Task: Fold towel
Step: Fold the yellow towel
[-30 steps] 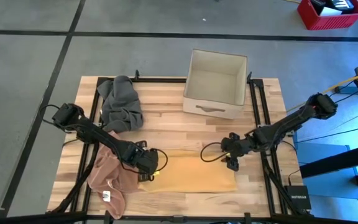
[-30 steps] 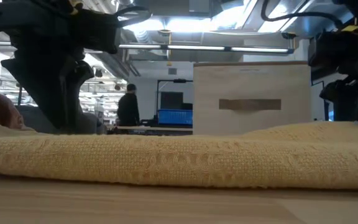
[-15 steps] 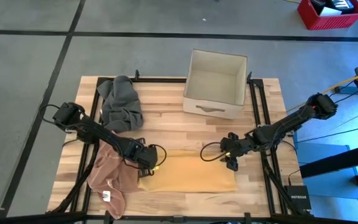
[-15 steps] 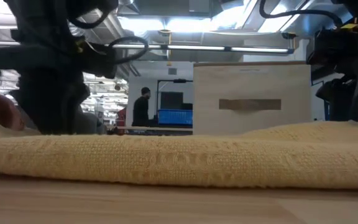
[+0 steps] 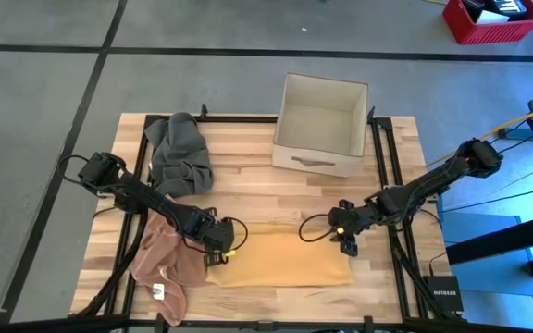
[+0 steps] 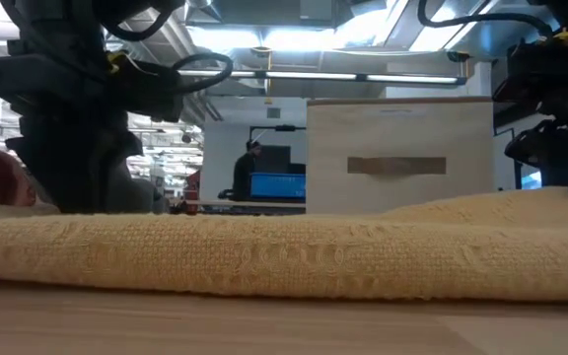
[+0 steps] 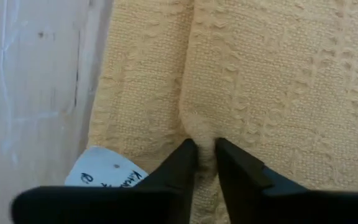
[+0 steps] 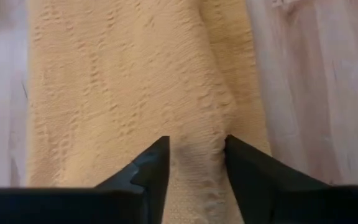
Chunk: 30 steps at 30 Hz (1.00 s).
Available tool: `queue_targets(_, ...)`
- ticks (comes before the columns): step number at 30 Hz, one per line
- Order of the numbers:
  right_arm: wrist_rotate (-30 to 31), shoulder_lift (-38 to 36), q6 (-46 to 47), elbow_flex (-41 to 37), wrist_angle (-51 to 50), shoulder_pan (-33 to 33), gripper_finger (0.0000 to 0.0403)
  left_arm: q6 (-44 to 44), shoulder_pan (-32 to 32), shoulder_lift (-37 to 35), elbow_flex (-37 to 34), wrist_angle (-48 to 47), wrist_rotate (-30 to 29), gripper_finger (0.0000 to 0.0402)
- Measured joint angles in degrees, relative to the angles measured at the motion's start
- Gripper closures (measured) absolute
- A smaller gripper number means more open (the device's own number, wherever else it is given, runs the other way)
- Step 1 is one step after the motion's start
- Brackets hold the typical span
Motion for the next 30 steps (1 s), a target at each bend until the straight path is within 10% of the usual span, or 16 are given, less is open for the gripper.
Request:
queue_targets(13,-0.03,0.00,-0.78,0.29,-1.16,0.03,0.0393,1.56,0.00,-0.09,5.86,-4.20,-0.57,0.0399)
queue_targets(30,16.03,-0.02,2.57,12.20,-21.08,7.75,0.0397,-4.12,-3.87,-0.13,10.91,-18.19,-20.29,0.0401)
